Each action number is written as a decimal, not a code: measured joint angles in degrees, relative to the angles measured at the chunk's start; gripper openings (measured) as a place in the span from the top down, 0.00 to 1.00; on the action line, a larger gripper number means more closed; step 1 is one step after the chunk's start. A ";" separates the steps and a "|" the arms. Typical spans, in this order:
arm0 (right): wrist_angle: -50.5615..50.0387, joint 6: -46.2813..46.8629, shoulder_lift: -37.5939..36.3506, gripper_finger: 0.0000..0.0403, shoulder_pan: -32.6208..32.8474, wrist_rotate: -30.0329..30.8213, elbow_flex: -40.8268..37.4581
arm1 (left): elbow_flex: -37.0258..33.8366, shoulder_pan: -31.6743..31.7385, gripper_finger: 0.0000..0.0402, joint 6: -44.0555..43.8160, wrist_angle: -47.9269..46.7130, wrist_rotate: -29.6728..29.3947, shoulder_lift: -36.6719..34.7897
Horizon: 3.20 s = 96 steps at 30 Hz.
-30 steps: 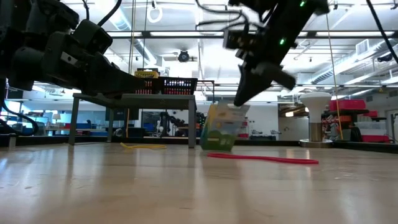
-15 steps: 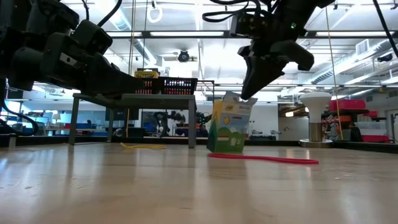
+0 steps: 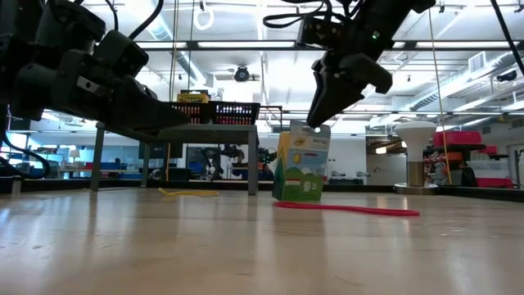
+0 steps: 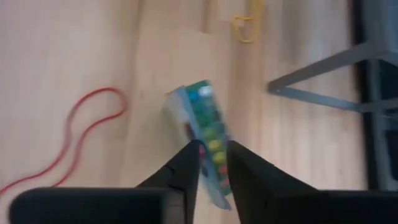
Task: Pick & Place Office Desk Supplies
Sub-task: Put the yellow crayon box into the middle black bin
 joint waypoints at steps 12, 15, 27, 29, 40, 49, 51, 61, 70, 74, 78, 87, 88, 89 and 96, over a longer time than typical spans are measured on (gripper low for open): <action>1.62 4.30 -1.26 0.48 0.94 6.06 0.04 | 0.00 0.00 0.94 -0.01 -0.39 0.00 0.02; 1.93 6.81 -1.49 0.41 -0.24 3.81 0.04 | 0.00 0.00 0.94 -0.03 -0.45 0.01 0.02; 1.58 28.91 -1.48 0.31 -2.84 2.43 0.04 | 0.00 0.02 0.94 -1.50 -0.48 -0.58 0.02; 2.17 35.12 -1.05 0.32 -2.88 2.52 0.04 | 0.00 0.00 0.94 -1.43 -0.46 -0.69 0.02; 7.35 53.55 8.52 0.22 -3.86 5.56 -0.33 | 0.00 0.02 0.94 -3.41 -1.56 -5.18 0.02; 11.80 52.34 12.12 0.13 -9.43 7.62 -0.31 | 0.00 0.00 0.94 -4.47 -3.51 -5.18 0.02; 14.14 52.21 13.62 0.13 -10.32 6.35 -0.31 | 0.04 0.02 0.94 -4.65 -3.76 -5.21 0.02; 22.51 44.36 17.84 0.13 -9.55 -1.35 -0.31 | 0.14 0.02 0.94 -4.91 -3.91 -5.10 0.02; 23.96 27.72 17.50 0.13 -4.17 -14.43 -0.28 | 0.17 0.02 0.94 -1.72 -4.03 -5.20 0.02; 23.83 23.21 17.16 0.13 -1.83 -14.73 -0.28 | 0.49 0.00 0.90 4.12 -9.41 -7.15 0.02; 24.32 22.73 17.16 0.13 -0.93 -14.73 -0.28 | 4.07 -0.15 0.78 5.90 -25.31 -10.03 0.14; 26.15 22.35 17.18 0.13 -1.02 -14.67 -0.28 | 10.22 -6.77 0.42 16.34 -29.09 -18.27 4.85; 26.19 22.21 17.18 0.13 -1.02 -14.67 -0.28 | 10.78 -7.14 0.39 17.05 -29.12 -19.42 5.82; 26.19 22.23 17.18 0.13 -1.02 -14.71 -0.28 | 11.45 -7.28 0.37 17.37 -29.15 -20.80 6.98; 27.78 22.21 17.18 0.13 -1.02 -15.34 -0.28 | 16.93 -7.13 0.40 18.44 -27.17 -26.62 13.70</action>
